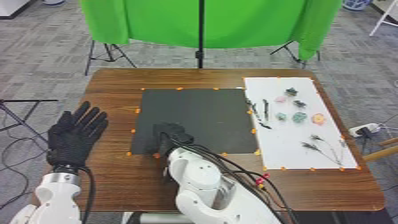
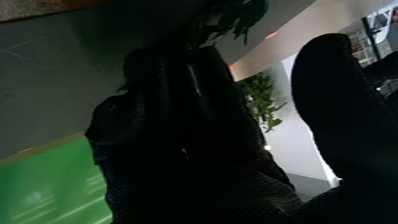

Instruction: Arrange flowers

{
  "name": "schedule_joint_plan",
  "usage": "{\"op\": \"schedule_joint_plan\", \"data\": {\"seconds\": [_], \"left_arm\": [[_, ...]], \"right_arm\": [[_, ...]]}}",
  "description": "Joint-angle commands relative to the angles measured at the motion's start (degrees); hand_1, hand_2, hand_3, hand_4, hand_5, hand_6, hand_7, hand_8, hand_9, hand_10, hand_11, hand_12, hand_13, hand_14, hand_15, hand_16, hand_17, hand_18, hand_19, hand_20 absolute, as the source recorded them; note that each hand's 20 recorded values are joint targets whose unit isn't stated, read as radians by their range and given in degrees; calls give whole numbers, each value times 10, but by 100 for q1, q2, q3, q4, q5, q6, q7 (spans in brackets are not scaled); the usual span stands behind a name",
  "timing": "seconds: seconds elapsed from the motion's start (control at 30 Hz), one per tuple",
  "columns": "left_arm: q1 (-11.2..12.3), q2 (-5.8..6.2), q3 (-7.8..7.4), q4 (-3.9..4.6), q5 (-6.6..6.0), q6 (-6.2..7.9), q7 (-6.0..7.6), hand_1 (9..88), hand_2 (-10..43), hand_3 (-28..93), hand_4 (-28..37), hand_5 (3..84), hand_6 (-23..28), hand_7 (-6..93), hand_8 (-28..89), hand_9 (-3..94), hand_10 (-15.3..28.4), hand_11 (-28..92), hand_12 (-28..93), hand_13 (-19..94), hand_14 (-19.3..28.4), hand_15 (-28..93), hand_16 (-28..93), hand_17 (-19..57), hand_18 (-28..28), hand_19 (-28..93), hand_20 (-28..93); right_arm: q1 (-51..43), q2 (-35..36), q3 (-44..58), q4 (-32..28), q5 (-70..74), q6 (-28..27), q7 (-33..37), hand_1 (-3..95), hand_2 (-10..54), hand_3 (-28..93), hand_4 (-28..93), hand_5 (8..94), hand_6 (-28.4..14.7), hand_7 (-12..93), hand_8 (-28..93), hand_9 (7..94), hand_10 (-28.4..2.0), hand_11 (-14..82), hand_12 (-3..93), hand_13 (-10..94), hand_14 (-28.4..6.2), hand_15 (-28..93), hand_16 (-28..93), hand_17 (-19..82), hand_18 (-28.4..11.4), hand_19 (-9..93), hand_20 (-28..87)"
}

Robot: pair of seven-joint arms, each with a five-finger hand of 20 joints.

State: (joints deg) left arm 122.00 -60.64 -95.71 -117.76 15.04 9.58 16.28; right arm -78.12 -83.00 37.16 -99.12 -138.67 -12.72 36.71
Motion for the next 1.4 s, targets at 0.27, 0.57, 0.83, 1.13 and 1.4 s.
{"op": "schedule_joint_plan", "data": {"seconds": [0.27, 0.57, 0.83, 1.13, 1.4], "left_arm": [[-41, 2, 97, 89, -48, -36, -113, 283, 121, 766, -283, 425, 113, 63, -84, 367, 170, 179, 77, 271, 178, 348, -83, -82, 165, 417, 135], [-15, -12, 112, 95, -56, 0, -104, 286, 119, 768, -283, 425, 113, 63, -83, 366, 169, 179, 77, 270, 177, 346, -84, -82, 165, 417, 134], [-4, -4, 144, 76, -210, 109, 4, 296, 111, 767, -283, 415, 110, 66, -85, 337, 166, 179, 77, 269, 175, 351, -83, -83, 165, 418, 134], [201, -142, 7, -25, -283, 231, 193, 292, 111, 775, -283, 379, 111, 73, -84, 250, 154, 173, 79, 231, 169, 357, -84, -84, 163, 417, 133], [613, -348, -313, -130, -545, -106, 311, 240, 142, 762, -283, 395, 112, 71, -85, 291, 162, 174, 76, 239, 173, 352, -84, -84, 162, 412, 132]], "right_arm": [[15, -58, 19, 137, 38, 70, 1, 292, -53, 839, -239, 599, -91, 80, -113, 476, -246, 158, 129, 396, -250, 768, 139, 283, -284, 923, 505], [12, -46, 50, -2, 236, 57, 208, 269, -55, 833, -238, 590, -65, 91, -116, 470, -267, 146, 126, 390, -259, 748, 126, 281, -284, 915, 500], [-21, -19, 44, -215, 331, 136, 177, 207, -69, 800, -229, 556, -52, 85, -113, 443, -283, 123, 131, 353, -279, 732, 122, 277, -284, 893, 515], [-64, 279, 250, -824, 783, 986, 433, 197, -82, 789, -218, 535, -50, 94, -110, 344, -284, 91, 140, 334, -284, 733, 129, 315, -284, 925, 556], [-744, 1327, 1651, -1981, 1118, 1596, 618, 204, -94, 778, -222, 515, -44, 100, -114, 342, -284, 85, 138, 338, -284, 731, 129, 331, -284, 932, 580]]}}
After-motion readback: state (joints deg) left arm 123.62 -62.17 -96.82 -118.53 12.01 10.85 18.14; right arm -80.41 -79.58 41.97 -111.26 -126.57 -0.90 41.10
